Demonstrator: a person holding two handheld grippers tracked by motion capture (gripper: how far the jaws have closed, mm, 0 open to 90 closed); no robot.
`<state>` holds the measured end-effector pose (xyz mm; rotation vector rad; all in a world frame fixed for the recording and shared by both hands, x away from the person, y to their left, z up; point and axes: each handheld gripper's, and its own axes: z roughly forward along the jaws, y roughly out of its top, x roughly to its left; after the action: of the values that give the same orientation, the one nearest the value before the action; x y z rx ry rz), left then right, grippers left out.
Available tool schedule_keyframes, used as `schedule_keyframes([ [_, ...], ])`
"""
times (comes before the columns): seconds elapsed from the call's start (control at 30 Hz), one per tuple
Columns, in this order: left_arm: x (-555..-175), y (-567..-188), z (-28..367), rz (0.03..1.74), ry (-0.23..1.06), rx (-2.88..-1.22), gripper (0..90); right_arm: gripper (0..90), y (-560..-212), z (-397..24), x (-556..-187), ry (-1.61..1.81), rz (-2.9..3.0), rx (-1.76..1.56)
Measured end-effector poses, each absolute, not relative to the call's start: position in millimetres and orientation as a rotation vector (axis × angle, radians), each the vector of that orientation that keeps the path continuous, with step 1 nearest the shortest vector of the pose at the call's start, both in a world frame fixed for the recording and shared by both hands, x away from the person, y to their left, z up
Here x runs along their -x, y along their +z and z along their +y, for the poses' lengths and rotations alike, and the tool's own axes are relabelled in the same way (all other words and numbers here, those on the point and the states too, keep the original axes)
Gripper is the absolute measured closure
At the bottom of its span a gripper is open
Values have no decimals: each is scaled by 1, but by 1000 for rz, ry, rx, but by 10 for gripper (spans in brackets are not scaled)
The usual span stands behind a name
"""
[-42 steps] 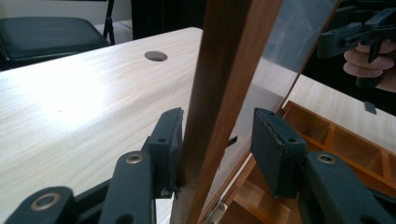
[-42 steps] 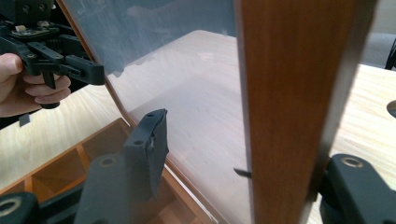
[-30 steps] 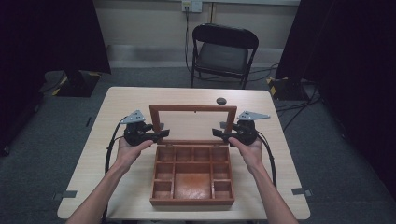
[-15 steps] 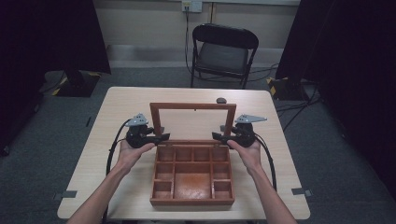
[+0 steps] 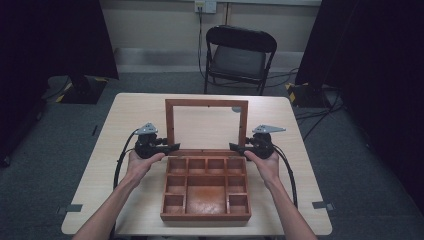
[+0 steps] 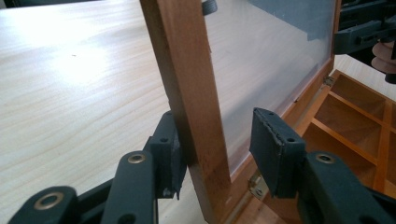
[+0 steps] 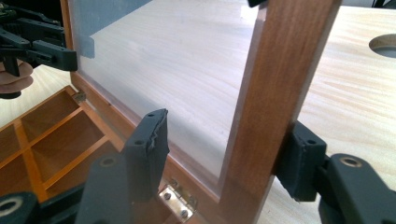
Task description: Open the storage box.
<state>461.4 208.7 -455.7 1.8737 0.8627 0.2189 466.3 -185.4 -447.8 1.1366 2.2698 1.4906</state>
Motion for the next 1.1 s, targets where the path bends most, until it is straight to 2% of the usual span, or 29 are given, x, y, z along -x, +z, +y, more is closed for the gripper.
schedule_keyframes([
  [0.33,-471,-466,209,904,158,-1869,475,360,-459,-181,-473,1445,2274,-1206],
  [0.83,-481,-477,218,995,53,-1883,391,183,-472,-176,-480,1344,2275,-1331],
  [0.97,-483,-482,220,1008,12,-1861,386,193,-474,-179,-481,1341,2280,-1348],
  [1.03,-482,-482,220,1009,48,-1872,367,191,-474,-179,-481,1342,2285,-1363],
  [1.1,-482,-481,222,1017,60,-1872,390,188,-477,-181,-483,1361,2301,-1418],
])
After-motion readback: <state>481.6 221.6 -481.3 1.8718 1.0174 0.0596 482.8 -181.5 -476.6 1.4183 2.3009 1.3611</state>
